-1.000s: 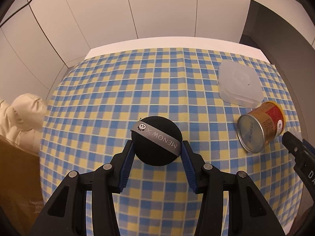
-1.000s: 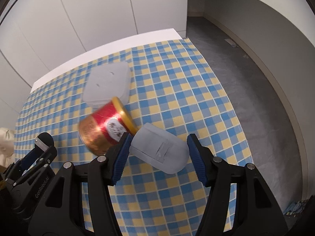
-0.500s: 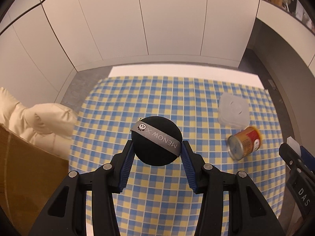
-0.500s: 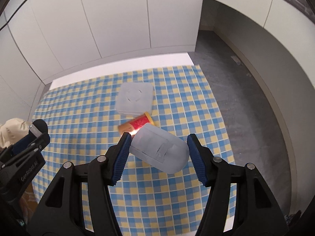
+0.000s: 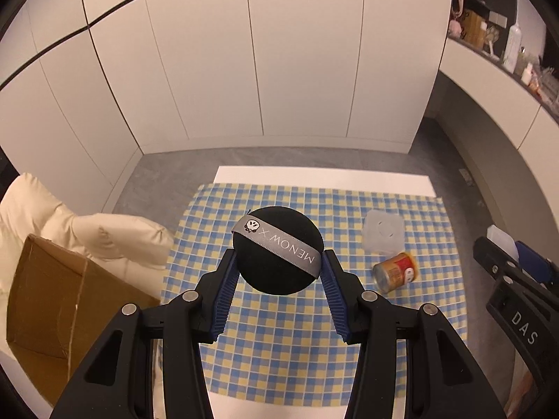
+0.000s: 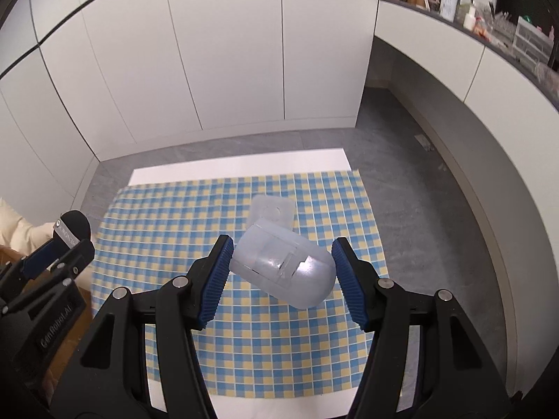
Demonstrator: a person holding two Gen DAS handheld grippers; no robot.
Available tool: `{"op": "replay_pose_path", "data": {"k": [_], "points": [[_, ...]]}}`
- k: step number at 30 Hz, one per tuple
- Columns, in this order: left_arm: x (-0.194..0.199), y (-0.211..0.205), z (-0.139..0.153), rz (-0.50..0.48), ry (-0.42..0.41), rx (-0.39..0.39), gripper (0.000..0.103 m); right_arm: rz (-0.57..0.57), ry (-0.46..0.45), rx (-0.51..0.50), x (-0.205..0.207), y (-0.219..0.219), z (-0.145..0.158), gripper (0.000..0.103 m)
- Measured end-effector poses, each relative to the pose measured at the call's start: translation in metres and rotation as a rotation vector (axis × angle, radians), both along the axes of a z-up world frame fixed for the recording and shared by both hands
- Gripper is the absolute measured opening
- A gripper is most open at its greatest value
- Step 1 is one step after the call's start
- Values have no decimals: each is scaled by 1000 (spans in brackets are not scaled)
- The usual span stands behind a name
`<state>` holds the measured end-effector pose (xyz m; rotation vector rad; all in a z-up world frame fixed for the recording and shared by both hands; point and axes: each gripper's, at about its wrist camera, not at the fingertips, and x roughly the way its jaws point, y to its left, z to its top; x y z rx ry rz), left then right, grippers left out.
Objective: Organize objects
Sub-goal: 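Raise the black puff case with the left tool while the right tool raises the grey sponge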
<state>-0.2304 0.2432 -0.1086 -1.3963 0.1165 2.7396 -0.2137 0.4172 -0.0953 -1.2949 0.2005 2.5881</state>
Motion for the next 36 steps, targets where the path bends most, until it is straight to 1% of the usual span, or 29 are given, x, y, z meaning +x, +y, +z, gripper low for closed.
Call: {"op": "replay_pose_path", "data": {"k": [2, 5, 8, 11, 17, 22, 29, 36], "points": [[7, -1, 13, -5, 10, 10, 48, 7, 16, 14, 6, -6, 17, 61], [17, -2, 26, -7, 24, 2, 48, 19, 36, 37, 14, -15, 38, 61], [24, -5, 39, -9, 28, 9, 48, 27, 52, 49, 24, -22, 56, 61], [29, -10, 53, -4, 37, -3, 48, 36, 69, 65, 31, -26, 67, 61], [38, -26, 74, 18, 32, 19, 48, 71, 94, 84, 45, -42, 95, 61], [46, -35, 89, 32, 37, -6, 48, 107, 116, 64, 58, -54, 116, 61], [62, -47, 111, 55, 77, -4, 48, 122, 135, 75, 72, -66, 128, 61], [72, -49, 117, 63, 86, -10, 48, 127, 150, 64, 84, -71, 131, 61]]}}
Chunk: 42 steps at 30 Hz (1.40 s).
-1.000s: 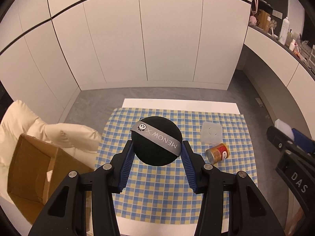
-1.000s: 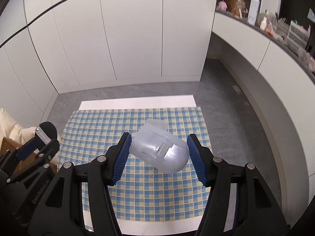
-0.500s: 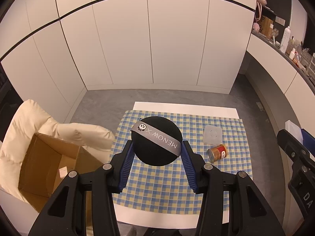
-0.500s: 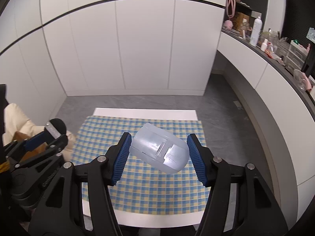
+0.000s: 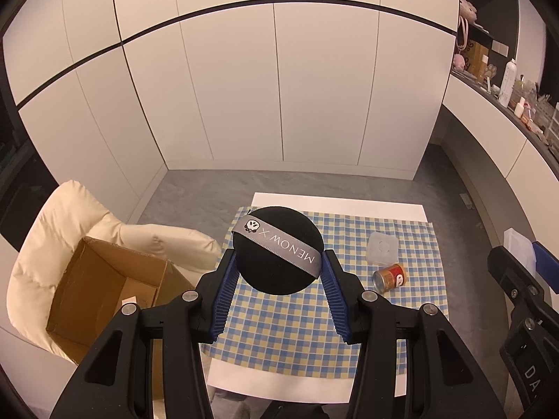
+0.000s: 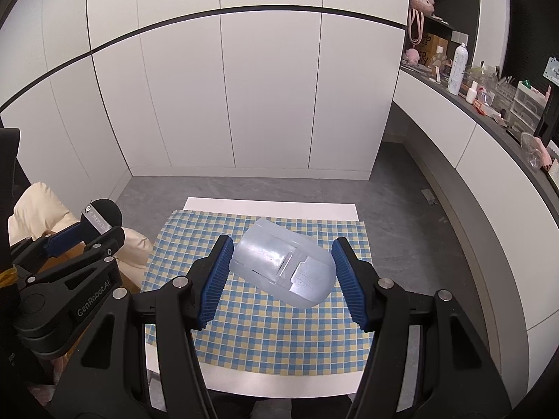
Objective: Organize objects
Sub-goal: 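Raise the black puff case with the left tool while the right tool raises the grey sponge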
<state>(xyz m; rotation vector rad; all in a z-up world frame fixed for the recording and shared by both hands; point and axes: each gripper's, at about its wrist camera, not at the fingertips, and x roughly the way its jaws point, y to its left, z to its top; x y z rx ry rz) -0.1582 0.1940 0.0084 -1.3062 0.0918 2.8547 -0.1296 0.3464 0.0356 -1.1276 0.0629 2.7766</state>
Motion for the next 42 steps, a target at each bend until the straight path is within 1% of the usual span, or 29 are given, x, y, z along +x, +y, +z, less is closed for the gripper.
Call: {"op": "replay_pose_path", "data": {"k": [6, 11, 15, 19, 22, 25, 28, 32, 35, 42], "points": [[9, 4, 3, -7, 15, -6, 48, -1, 6, 7, 8, 0, 3, 61], [16, 3, 1, 19, 19, -6, 48, -4, 8, -1, 14, 3, 4, 61], [24, 3, 1, 17, 19, -16, 48, -4, 4, -9, 23, 3, 3, 61], [38, 0, 2, 11, 27, -10, 48, -12, -2, -4, 34, 2, -1, 61], [51, -3, 2, 8, 43, -25, 48, -16, -9, -16, 45, 3, -4, 61], [66, -8, -1, 2, 37, -2, 48, -18, -12, -26, 59, 3, -8, 61], [78, -15, -10, -3, 11, 30, 48, -8, -15, -32, 74, 3, -14, 61], [101, -22, -23, -2, 1, 16, 48, 4, -22, -24, 96, 1, -25, 61], [115, -25, -30, -7, -2, 7, 48, 11, -36, -43, 113, 2, -37, 61], [148, -35, -39, -12, 4, -5, 48, 27, -80, -56, 142, 1, -63, 61]]}}
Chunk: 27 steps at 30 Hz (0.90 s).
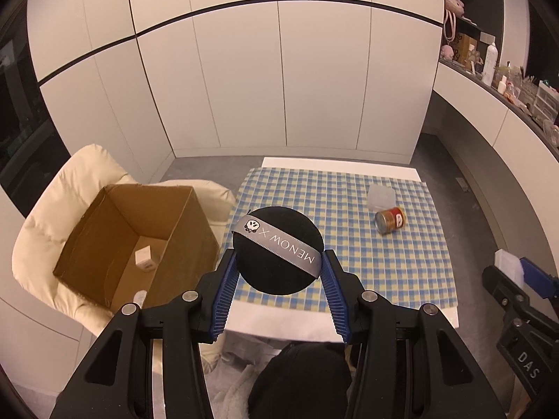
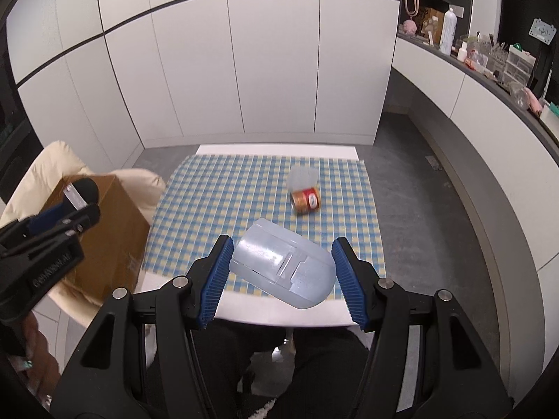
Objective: Organize objects
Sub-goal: 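Raise the black puff case with the left tool while the right tool raises the grey sponge, then carry the puff case with the left tool toward the box while the right tool carries the sponge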
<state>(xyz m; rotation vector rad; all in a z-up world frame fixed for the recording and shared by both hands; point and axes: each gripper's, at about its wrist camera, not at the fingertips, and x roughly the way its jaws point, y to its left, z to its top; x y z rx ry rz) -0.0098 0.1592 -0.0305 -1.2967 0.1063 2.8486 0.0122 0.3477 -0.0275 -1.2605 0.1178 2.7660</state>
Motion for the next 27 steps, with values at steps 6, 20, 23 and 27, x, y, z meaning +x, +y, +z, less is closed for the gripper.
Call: {"op": "replay_pose_path", "data": {"k": [6, 20, 23, 27], "points": [[24, -15, -9, 4, -18, 20, 48, 5, -25, -14, 21, -1, -18, 61], [71, -22, -26, -35, -47, 27, 48, 11, -64, 1, 72, -8, -33, 61], [77, -21, -25, -33, -46, 22, 48, 12, -57, -2, 82, -8, -32, 61], [85, -19, -22, -38, -36, 19, 48, 7, -63, -15, 88, -5, -33, 61]]}}
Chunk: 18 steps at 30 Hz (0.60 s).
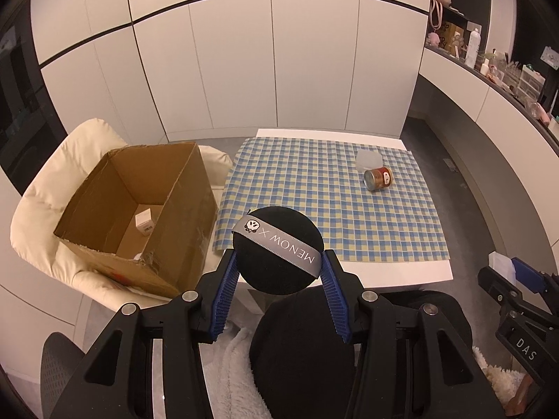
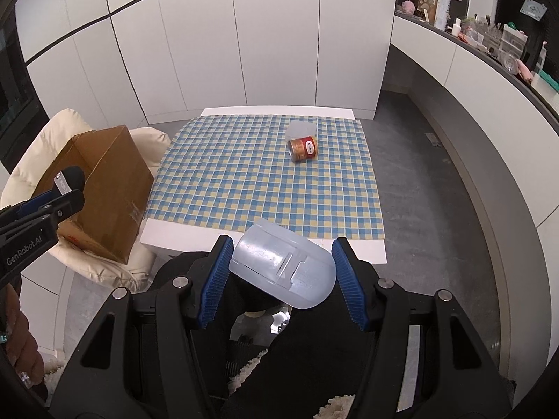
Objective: Organize objects
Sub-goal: 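Carry the puff case with the left tool toward the box while the right tool carries the sponge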
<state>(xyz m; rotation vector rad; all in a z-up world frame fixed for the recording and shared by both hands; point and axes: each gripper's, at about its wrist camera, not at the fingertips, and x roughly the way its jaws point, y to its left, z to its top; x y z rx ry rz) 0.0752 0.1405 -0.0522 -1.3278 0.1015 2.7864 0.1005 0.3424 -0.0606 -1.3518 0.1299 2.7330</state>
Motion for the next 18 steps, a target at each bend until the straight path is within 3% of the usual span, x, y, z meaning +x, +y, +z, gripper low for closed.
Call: {"op": "replay_pose_path", "data": {"k": [7, 18], "points": [[7, -1, 1, -6, -22, 46, 48, 7, 16, -6, 9, 0, 6, 61], [3, -6, 0, 48, 9, -8, 48, 68, 12, 11, 2, -17, 3, 61]]}}
